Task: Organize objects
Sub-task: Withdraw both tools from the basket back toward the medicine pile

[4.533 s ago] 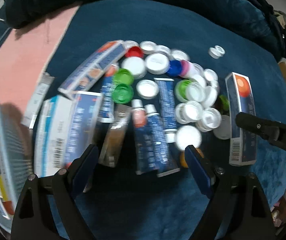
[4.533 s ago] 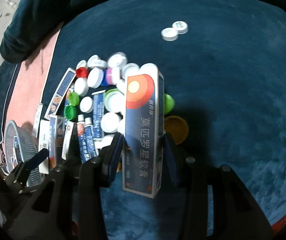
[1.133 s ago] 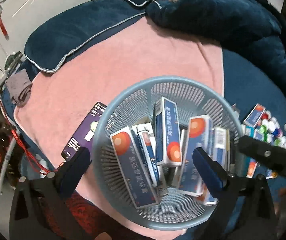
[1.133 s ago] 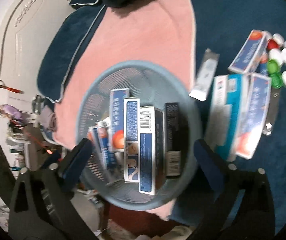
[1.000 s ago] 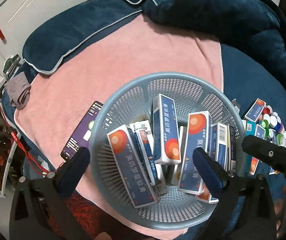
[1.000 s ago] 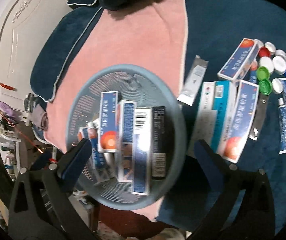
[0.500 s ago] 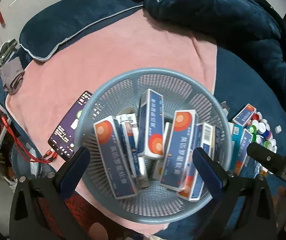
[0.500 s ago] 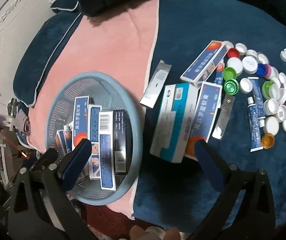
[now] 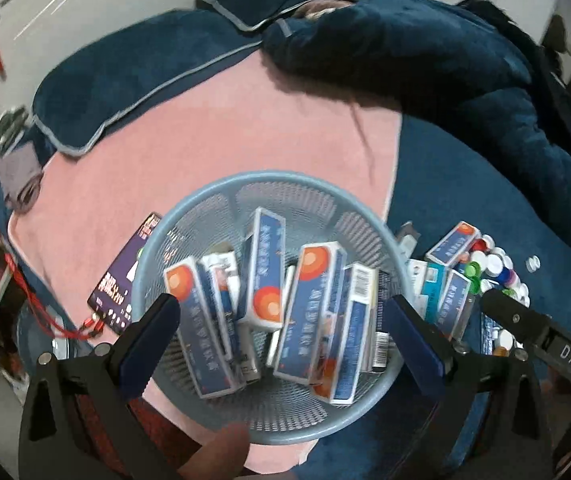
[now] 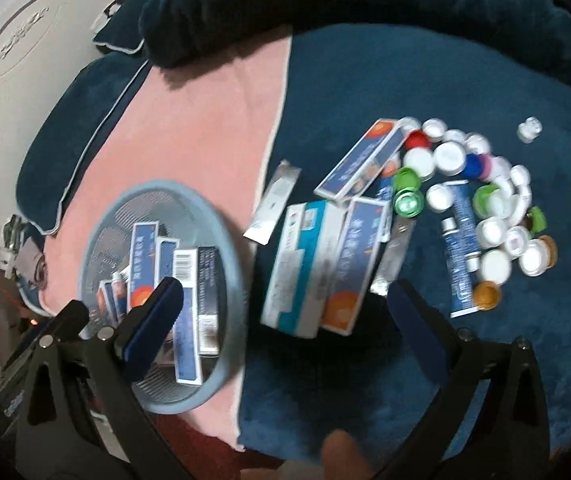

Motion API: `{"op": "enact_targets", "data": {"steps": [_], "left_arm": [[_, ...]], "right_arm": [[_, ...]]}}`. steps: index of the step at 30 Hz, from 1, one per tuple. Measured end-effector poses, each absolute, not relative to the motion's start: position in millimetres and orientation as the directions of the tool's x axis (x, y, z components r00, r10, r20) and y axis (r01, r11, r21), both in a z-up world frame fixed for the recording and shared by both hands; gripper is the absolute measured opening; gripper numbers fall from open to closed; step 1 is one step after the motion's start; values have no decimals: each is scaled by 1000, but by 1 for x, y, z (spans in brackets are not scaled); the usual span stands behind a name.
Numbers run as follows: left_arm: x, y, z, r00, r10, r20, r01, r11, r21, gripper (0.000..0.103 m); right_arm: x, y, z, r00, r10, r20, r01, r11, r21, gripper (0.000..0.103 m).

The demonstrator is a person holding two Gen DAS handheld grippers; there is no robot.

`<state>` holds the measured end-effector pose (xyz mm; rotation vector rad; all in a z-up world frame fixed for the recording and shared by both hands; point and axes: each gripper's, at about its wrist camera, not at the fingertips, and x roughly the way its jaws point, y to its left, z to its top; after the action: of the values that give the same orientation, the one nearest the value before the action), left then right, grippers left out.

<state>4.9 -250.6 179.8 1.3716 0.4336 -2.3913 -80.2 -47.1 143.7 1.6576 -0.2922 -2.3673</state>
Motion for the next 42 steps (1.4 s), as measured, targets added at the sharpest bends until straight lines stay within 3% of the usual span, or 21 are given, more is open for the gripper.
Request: {"op": "enact_targets", "data": {"steps": [9, 19, 28, 36, 42], "left_arm": [[-6, -229, 174, -450, -81, -889, 377, -920, -107, 102], [-21, -205, 171, -457, -11, -889, 325, -933, -156, 102], [-45, -172, 163, -433, 57, -900, 351, -909, -226, 102], [-72, -116, 133, -358, -22, -934, 269, -960, -80, 102], [-93, -83, 115, -328, -20, -944, 199, -979, -48, 102]], "right_arm": [[-77, -35, 146, -286, -447, -848, 121, -895, 430, 103], [-71, -20, 160, -338, -434, -835, 215, -900, 380, 103], [-83, 23, 149, -314, -428, -847, 121, -903, 412, 103], [-99, 76, 136, -327, -349, -878, 45, -934, 354, 103], [-112, 124, 124, -325, -307, -895, -23, -943, 332, 103]]}}
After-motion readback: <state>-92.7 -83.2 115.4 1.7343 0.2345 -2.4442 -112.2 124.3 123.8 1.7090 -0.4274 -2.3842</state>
